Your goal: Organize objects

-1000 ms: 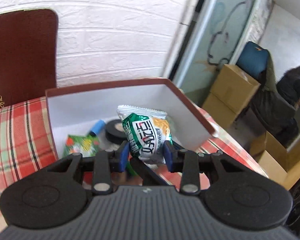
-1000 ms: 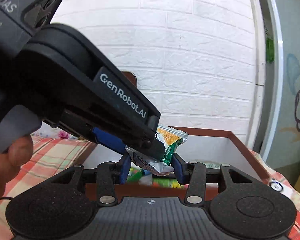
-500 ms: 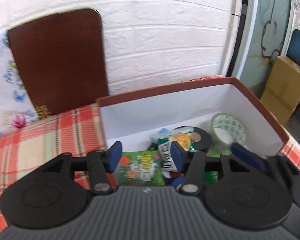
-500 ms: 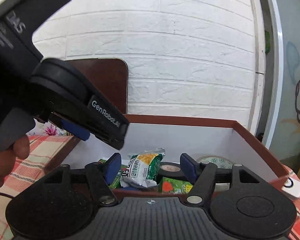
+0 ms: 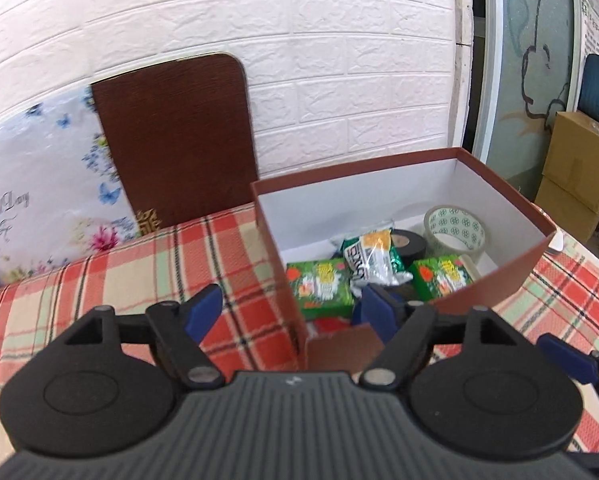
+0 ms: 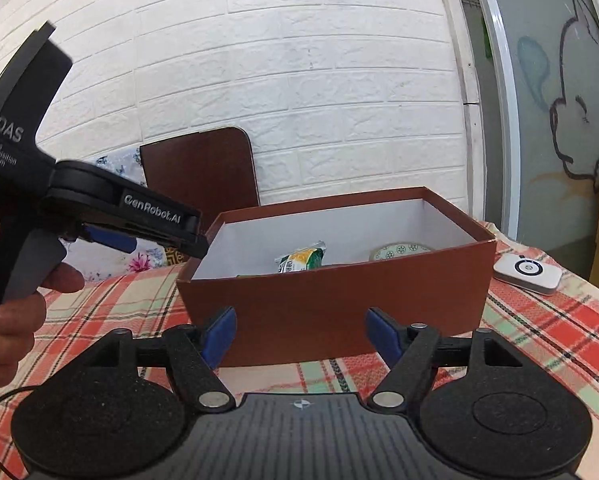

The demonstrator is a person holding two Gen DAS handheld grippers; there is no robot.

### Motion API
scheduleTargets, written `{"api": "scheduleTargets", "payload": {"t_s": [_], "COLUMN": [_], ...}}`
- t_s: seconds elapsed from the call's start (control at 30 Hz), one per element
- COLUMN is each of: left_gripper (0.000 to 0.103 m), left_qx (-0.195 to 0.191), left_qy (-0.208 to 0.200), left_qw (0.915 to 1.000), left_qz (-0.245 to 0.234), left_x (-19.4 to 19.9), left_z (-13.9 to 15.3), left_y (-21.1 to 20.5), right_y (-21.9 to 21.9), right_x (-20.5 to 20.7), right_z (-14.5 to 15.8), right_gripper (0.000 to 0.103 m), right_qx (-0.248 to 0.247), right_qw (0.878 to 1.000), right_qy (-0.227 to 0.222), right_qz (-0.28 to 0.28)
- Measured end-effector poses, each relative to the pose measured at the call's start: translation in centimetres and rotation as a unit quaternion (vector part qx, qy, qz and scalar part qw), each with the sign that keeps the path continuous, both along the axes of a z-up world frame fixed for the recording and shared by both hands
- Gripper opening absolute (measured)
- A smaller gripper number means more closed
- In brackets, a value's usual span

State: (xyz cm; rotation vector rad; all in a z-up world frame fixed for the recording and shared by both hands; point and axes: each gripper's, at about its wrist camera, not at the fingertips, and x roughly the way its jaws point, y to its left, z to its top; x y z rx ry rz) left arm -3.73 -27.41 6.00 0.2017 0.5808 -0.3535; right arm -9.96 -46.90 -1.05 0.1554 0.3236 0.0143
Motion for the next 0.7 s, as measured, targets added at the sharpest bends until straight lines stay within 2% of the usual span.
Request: {"api": "scheduleTargets", "payload": {"t_s": [0.3, 0.47, 0.7], "left_gripper": [0.095, 0.103, 0.103], "left_qx": [0.0, 0.007, 0.03], "left_qy": [-0.027, -0.023, -0.025], "left_qw": [0.9995, 0.9995, 0.9987], "left_qz": [0.017, 0.022, 0.032], "left_x": [-3.1, -4.6, -6.0], "left_z": [0.9, 0.7, -0.1], "left_y": [1.7, 2.1, 2.7], "right_y": [0.1, 0.4, 0.5], "right_x": [-2.7, -3.9, -4.5], "right_z": [3.4, 4.0, 3.7], "right_gripper": [0.076, 0.079, 0.08], "right_qx": [0.028, 0.032, 0.038], "right_qw": [0.999, 0.998, 0.998], "right_qy": [-0.041, -0.051, -0.043], "right_qz": [0.002, -0.003, -0.006]}}
